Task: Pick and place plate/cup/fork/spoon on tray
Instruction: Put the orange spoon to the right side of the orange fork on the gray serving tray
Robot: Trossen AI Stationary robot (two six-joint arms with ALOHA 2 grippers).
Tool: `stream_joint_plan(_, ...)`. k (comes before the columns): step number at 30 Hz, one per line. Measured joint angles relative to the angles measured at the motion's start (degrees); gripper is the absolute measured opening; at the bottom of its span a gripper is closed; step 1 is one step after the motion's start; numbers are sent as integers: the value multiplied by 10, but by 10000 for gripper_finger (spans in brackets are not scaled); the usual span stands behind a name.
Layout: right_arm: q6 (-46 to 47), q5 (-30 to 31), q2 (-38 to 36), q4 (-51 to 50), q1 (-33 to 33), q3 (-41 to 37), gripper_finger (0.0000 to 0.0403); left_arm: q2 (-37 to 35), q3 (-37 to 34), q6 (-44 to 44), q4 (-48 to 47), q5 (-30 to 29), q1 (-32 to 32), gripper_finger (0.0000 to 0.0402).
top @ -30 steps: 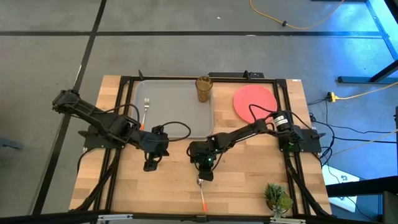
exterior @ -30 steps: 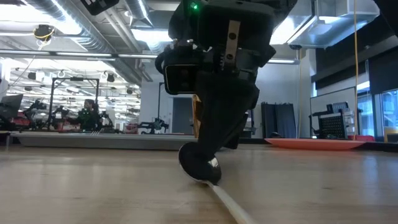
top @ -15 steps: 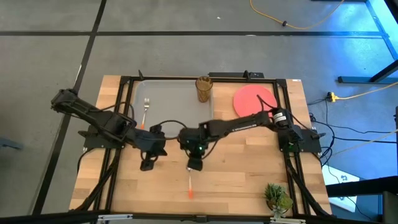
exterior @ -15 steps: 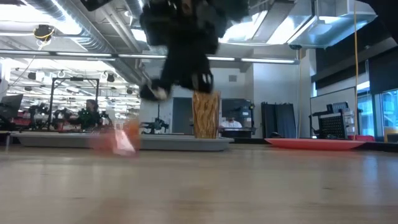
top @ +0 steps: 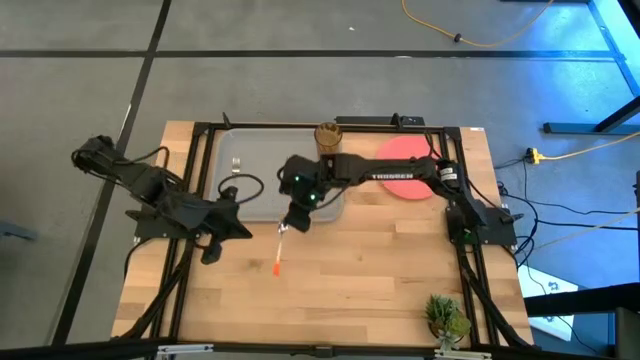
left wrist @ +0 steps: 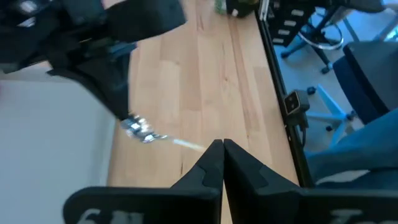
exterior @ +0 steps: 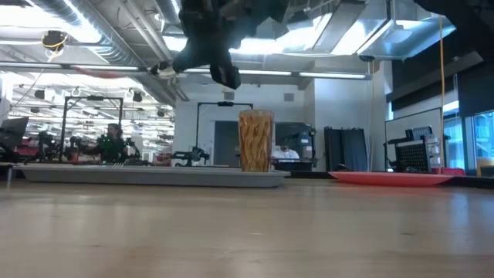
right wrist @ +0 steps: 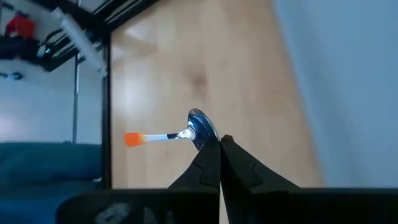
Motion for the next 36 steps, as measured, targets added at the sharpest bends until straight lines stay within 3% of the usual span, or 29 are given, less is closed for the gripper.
stream_joint_plan(10,0,11,21,3,-20,-13,0,-13,0,0,-28,-5,0,0)
stream_joint_plan(19,18,-51,101,59,6,-14,0,-12,0,-2,-30,-5,0,0)
stream_joint_plan(36,1,-27,144,87,10,-14,6,-12,0,-3,-30,-5,0,0)
